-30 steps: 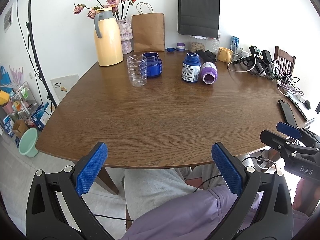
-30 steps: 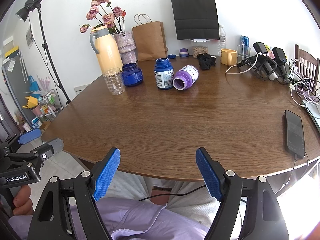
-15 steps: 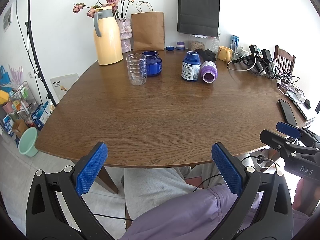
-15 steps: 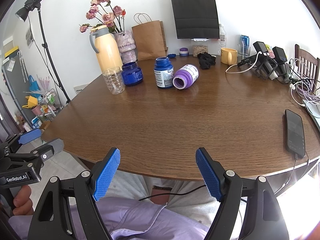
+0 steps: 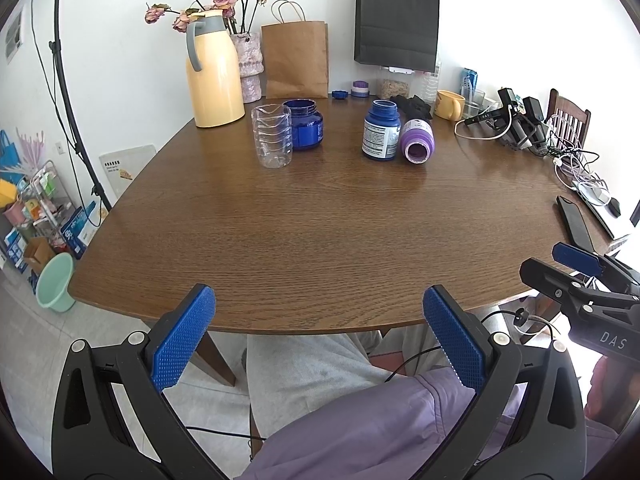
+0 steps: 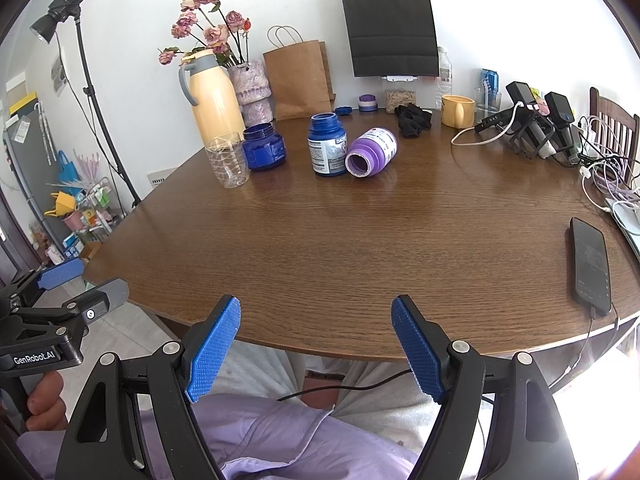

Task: Flip cup upright
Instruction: 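Reach the right gripper to the lying purple bottle and grasp its body, then lift the purple bottle with the right gripper while the left gripper approaches it, then rotate the purple bottle upright in the right gripper, cap end up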

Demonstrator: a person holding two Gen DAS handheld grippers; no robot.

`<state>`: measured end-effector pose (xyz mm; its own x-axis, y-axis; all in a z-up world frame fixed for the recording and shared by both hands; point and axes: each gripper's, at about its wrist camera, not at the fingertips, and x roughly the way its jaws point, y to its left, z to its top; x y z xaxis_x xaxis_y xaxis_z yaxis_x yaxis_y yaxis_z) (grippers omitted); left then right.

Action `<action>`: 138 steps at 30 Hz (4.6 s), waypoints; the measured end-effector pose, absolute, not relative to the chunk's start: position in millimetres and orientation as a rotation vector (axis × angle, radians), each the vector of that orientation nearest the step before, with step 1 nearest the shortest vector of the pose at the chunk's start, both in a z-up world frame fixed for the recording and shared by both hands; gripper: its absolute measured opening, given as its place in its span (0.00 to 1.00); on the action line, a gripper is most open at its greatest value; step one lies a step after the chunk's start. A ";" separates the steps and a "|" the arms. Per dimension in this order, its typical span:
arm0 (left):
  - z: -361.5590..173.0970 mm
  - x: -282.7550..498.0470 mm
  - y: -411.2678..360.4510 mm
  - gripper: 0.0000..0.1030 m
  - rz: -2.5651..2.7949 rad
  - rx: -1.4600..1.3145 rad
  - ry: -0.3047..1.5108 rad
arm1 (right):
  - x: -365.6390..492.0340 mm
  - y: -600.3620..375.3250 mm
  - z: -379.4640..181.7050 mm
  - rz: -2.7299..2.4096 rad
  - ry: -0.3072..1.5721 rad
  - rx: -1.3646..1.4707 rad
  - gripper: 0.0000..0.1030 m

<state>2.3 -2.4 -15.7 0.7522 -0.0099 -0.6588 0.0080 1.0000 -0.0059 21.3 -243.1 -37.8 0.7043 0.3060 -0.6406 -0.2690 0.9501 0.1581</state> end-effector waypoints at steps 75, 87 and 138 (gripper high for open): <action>-70.6 186.0 -57.6 1.00 -0.398 0.267 0.855 | 216.4 -226.1 -72.8 0.964 0.848 -0.007 0.80; -70.7 185.9 -103.3 1.00 -0.553 0.361 0.837 | 228.2 -217.0 -70.1 1.131 0.881 0.068 0.79; -48.3 210.1 -35.2 0.80 -0.597 0.058 0.765 | 267.1 -215.9 -94.3 0.932 1.110 0.674 0.69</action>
